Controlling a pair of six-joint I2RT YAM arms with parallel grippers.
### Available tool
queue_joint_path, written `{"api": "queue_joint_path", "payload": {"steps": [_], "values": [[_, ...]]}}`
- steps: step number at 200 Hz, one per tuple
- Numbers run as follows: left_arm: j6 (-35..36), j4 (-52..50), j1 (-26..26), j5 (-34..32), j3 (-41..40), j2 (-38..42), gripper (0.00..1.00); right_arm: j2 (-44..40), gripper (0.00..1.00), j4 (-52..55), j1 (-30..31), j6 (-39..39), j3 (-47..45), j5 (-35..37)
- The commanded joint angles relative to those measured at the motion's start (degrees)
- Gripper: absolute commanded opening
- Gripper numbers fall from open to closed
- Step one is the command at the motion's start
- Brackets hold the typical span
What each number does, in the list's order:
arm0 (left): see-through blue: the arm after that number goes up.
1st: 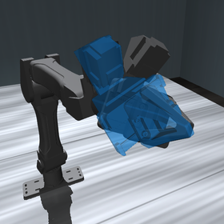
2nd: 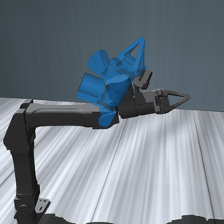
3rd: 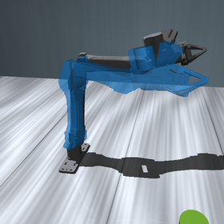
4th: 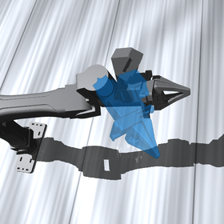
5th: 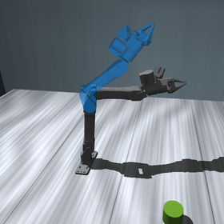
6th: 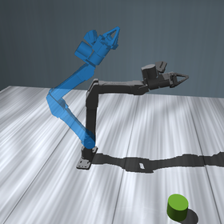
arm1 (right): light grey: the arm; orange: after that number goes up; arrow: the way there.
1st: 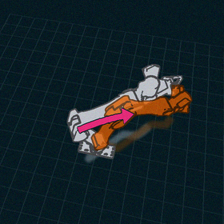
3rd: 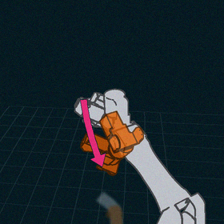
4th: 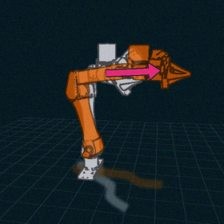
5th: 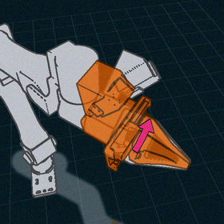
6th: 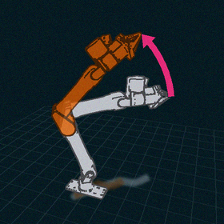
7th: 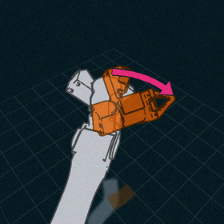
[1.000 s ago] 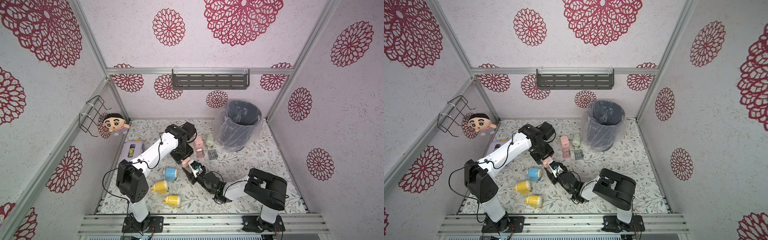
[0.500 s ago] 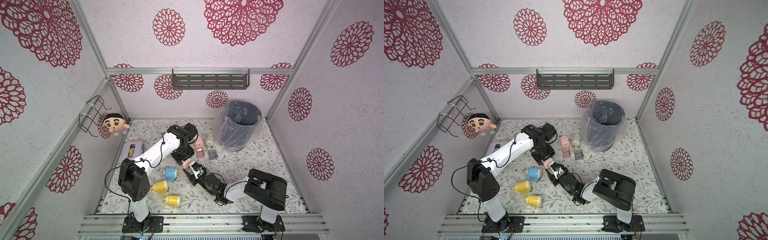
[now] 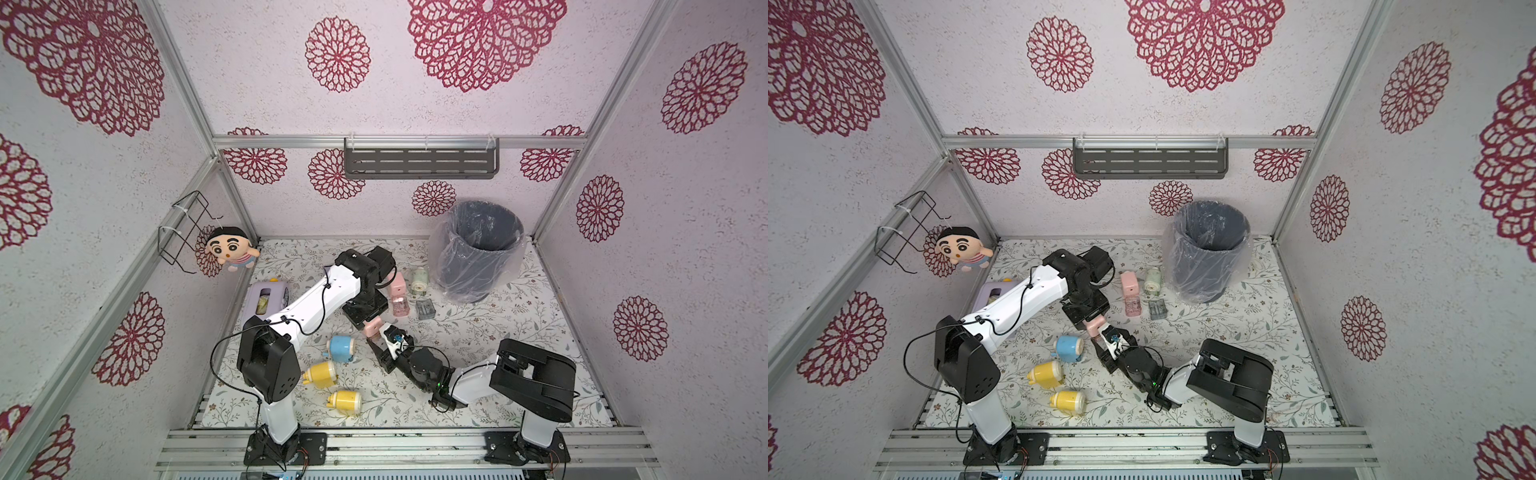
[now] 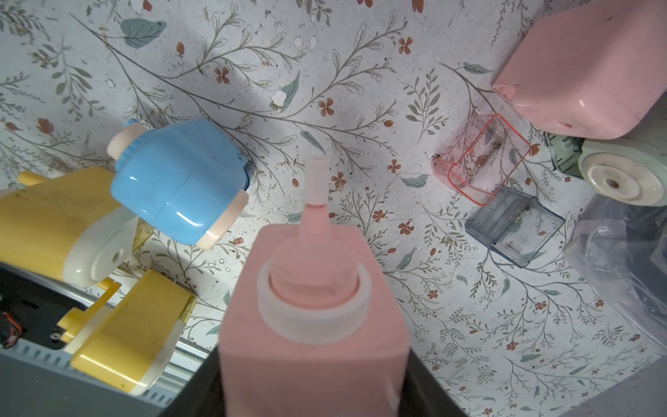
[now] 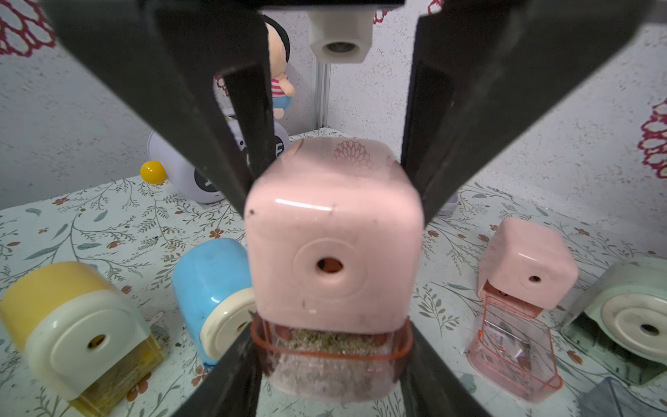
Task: Take out the pencil sharpener tray and clean the shavings
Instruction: Open the container of the pencil sharpener.
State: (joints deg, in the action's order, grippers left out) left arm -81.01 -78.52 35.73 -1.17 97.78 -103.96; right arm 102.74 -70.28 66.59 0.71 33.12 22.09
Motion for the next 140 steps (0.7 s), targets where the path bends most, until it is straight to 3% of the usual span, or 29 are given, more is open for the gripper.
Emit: {"api": "queue_joint_path", "payload": {"steps": [1, 30, 95, 140], "values": [[0.59, 0.01, -0.31, -3.23, 1.25, -0.43, 0.25, -1.94, 0.64, -0.93, 0.39, 0.74, 0.31, 2.65], [0.59, 0.51, -0.22, -2.39, 0.98, -0.4, 0.25, -0.95, 0.65, -0.49, 0.39, 0.71, 1.26, 3.31], [0.59, 0.5, -0.17, -2.51, 0.66, -0.02, 0.25, 1.31, 0.78, 1.02, 0.08, 1.18, 3.59, 3.49], [0.59, 0.62, -0.21, -2.41, 0.65, 0.02, 0.25, 2.19, 0.75, 1.92, -0.41, 1.43, 4.76, 2.81]]}}
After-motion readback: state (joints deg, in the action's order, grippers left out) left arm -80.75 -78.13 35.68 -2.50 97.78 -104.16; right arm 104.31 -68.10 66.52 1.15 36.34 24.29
